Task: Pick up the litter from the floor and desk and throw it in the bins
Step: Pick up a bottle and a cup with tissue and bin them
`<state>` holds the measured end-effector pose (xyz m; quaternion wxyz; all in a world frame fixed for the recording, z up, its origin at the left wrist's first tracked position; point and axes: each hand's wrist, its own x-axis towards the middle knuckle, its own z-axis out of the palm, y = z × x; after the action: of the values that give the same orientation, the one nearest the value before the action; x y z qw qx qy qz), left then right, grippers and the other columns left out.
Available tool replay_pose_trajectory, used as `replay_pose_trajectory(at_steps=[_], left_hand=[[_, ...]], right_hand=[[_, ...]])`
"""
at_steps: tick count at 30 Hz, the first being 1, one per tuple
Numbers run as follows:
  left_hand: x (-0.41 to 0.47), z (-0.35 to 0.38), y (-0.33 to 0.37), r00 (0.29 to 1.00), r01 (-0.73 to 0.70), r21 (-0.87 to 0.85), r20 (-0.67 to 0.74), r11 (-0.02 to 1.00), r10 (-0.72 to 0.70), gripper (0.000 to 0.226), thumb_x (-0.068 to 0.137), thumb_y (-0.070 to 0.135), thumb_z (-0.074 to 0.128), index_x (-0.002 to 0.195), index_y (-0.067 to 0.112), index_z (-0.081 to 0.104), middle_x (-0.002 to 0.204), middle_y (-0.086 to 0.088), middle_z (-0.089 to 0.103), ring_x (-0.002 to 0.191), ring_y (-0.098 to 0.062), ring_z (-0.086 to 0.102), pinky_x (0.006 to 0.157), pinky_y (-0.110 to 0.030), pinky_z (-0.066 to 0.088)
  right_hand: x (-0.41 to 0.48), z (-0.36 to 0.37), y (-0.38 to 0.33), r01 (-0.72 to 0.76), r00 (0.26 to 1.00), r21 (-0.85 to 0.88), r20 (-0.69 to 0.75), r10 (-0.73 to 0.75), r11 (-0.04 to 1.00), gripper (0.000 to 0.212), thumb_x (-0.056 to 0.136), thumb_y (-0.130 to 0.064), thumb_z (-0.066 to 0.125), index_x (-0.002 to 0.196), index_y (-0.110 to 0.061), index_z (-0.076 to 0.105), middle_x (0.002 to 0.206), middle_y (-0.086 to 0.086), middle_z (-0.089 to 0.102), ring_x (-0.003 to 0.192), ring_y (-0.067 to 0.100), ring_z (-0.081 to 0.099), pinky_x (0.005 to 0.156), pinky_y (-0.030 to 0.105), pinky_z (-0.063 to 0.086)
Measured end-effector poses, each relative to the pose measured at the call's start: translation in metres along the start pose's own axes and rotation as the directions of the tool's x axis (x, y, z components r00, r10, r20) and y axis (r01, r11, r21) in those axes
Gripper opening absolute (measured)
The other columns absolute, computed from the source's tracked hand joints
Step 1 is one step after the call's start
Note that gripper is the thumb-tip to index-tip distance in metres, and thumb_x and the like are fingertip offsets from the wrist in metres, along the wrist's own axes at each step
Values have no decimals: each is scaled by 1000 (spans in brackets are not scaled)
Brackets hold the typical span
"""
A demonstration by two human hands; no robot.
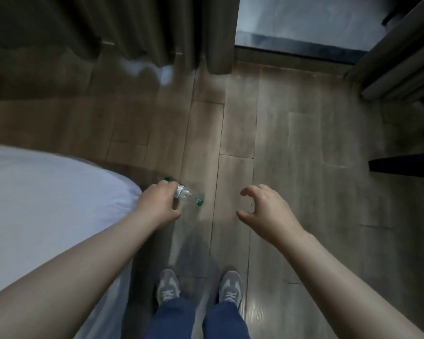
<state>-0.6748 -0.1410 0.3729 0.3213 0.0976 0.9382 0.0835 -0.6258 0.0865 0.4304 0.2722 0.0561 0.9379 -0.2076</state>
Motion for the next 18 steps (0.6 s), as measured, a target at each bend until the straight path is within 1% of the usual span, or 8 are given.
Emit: replay_pose_trajectory(at_steps=[3, 7, 12, 15, 18], left_hand=[[47, 49, -17, 1000, 25, 15, -5, 1000, -25, 44, 81, 35, 64, 116, 12, 50, 120, -12, 53, 110, -33, 53, 86, -36, 44], [100, 112, -37, 999, 48, 27, 15, 998, -48, 56, 79, 33, 67, 125, 11, 46, 125, -13, 50, 113, -34, 51, 88, -38, 46], [149, 173, -54, 993, 112, -32, 23, 993, -112, 53, 78, 27, 70, 121, 7, 47, 125, -17, 49, 112, -37, 51, 90, -39, 44], [178, 197, -65, 996, 89, -13, -2, 996, -89, 63, 75, 24, 72, 129, 7, 43, 132, -16, 45, 118, -36, 46, 95, -39, 41], [204, 213, -74, 998, 34, 60, -63, 998, -30, 69, 72, 21, 73, 132, 10, 42, 136, -14, 40, 124, -33, 39, 100, -39, 38]], right_hand=[[44, 41, 24, 13, 1000, -4, -13, -13, 1000, 48, 87, -36, 63, 131, -21, 52, 124, 0, 55, 115, 18, 52, 92, 27, 43], [97, 92, 50, 5, 1000, -13, 3, -5, 1000, 49, 87, -35, 64, 132, -19, 51, 127, 3, 56, 117, 20, 52, 96, 31, 44], [141, 153, 72, -10, 999, 3, 44, 9, 1000, 50, 87, -35, 64, 133, -20, 51, 129, 2, 55, 117, 19, 53, 94, 30, 43], [160, 182, 80, -10, 998, 11, 67, 9, 1000, 50, 87, -36, 64, 133, -21, 50, 130, 1, 54, 117, 18, 52, 93, 29, 43], [178, 204, 88, -4, 997, 14, 74, 2, 1000, 49, 87, -35, 64, 133, -20, 51, 129, 2, 55, 118, 18, 52, 95, 29, 42]])
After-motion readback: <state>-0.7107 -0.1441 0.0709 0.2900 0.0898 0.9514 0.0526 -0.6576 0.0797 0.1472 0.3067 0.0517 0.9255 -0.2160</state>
